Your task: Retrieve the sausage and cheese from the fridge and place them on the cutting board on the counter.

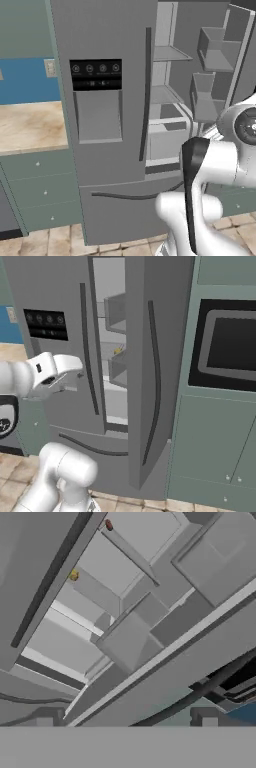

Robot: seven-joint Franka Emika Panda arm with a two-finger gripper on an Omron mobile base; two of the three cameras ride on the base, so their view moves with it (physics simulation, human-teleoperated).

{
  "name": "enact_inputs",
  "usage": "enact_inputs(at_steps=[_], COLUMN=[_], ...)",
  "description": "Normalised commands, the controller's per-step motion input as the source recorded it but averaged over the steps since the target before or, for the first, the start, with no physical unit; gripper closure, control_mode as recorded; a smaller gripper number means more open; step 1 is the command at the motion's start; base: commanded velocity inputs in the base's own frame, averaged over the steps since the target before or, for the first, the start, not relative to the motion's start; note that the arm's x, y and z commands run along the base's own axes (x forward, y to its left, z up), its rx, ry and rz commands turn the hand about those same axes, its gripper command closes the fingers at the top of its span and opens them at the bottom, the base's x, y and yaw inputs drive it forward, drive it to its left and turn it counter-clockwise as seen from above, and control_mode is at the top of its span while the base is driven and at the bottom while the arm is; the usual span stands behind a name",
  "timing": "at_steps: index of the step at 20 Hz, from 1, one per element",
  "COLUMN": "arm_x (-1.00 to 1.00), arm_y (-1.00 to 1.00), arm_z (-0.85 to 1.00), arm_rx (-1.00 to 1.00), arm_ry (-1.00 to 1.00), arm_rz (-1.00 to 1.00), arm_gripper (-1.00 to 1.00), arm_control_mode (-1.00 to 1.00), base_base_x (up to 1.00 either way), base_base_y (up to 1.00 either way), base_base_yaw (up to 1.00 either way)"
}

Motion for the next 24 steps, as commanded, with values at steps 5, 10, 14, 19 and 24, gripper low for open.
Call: enact_inputs(at_steps=[5, 10, 14, 19, 24], arm_x=[0.65, 0.65, 0.69, 0.67, 0.44], arm_y=[0.76, 0.3, -0.02, -0.07, -0.33], arm_z=[0.0, -0.01, 0.0, -0.15, -0.36], arm_rx=[-0.27, -0.12, 0.0, -0.01, -0.04], arm_ry=[0.27, 0.11, 0.08, 0.04, 0.0], arm_rz=[-0.29, -0.24, -0.02, 0.0, 0.0], arm_gripper=[-1.0, -1.0, -1.0, -1.0, -1.0], arm_control_mode=[-1.0, -1.0, -1.0, -1.0, -1.0], base_base_x=[0.0, 0.0, 0.0, 0.0, 0.0], base_base_y=[0.0, 0.0, 0.0, 0.0, 0.0], base_base_yaw=[0.0, 0.0, 0.0, 0.0, 0.0])
